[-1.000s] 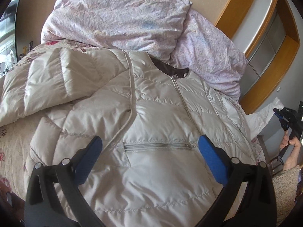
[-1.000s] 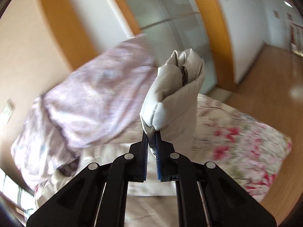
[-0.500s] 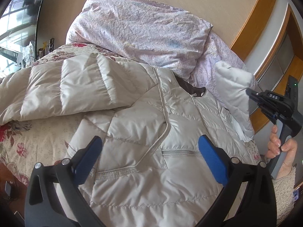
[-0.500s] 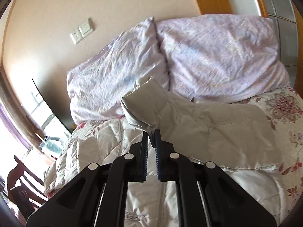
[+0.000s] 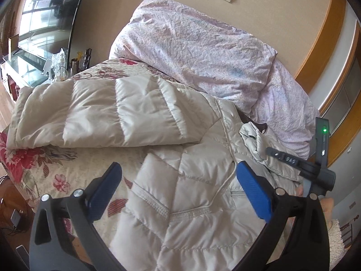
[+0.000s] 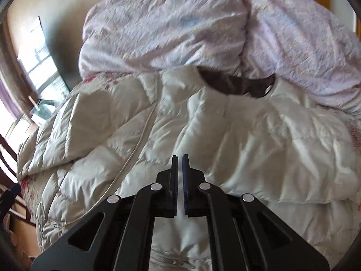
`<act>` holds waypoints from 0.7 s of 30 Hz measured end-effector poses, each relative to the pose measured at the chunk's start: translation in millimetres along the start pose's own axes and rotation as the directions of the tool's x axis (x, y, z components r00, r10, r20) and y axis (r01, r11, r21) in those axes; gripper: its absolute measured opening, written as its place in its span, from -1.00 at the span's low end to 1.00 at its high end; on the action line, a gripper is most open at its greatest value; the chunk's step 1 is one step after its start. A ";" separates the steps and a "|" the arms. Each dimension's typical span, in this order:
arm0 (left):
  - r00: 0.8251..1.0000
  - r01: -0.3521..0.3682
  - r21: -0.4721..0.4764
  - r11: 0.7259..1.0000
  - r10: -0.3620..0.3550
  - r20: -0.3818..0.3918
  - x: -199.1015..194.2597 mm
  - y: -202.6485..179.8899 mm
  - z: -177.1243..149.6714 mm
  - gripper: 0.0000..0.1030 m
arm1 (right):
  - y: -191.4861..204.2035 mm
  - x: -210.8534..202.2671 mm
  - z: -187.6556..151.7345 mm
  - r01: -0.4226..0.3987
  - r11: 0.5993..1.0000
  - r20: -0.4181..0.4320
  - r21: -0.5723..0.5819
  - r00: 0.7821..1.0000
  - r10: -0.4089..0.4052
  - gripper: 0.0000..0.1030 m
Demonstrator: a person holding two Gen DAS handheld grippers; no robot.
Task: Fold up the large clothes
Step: 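Lay the held sleeve across the jacket chest toward the collar with the right tool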
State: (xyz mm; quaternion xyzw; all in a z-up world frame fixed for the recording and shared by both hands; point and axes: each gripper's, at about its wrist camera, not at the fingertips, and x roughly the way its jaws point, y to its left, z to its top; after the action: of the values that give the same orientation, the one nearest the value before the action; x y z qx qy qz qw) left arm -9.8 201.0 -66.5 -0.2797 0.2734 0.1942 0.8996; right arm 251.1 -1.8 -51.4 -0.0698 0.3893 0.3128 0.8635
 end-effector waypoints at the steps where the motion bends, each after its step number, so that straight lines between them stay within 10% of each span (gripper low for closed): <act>1: 1.000 -0.007 -0.010 1.000 0.007 0.003 -0.2 5.0 0.4 0.95 | -8.2 -2.6 7.1 0.031 0.999 0.017 0.022 0.999 -0.031 -0.87; 8: 0.997 -0.070 -0.070 0.995 0.071 0.013 0.0 36.1 2.2 0.95 | -55.8 57.9 19.3 0.209 0.967 -0.099 0.147 0.976 -0.196 -0.76; 17: 0.988 -0.151 -0.148 0.977 0.153 0.006 5.0 70.8 4.7 0.95 | 3.4 95.1 -11.8 0.440 0.876 -0.035 -0.196 0.890 -0.455 -0.77; 21: 0.986 -0.163 -0.234 0.959 0.164 -0.013 6.5 93.4 4.0 0.95 | -0.8 93.0 -12.5 0.427 0.888 -0.028 -0.169 0.899 -0.437 -0.77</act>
State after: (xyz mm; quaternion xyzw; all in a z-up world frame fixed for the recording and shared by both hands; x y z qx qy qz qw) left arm -50.2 276.5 -104.7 -0.3595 0.2678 0.2996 0.8422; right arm 290.3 38.3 -126.7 -0.2334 0.3656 0.1404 0.8900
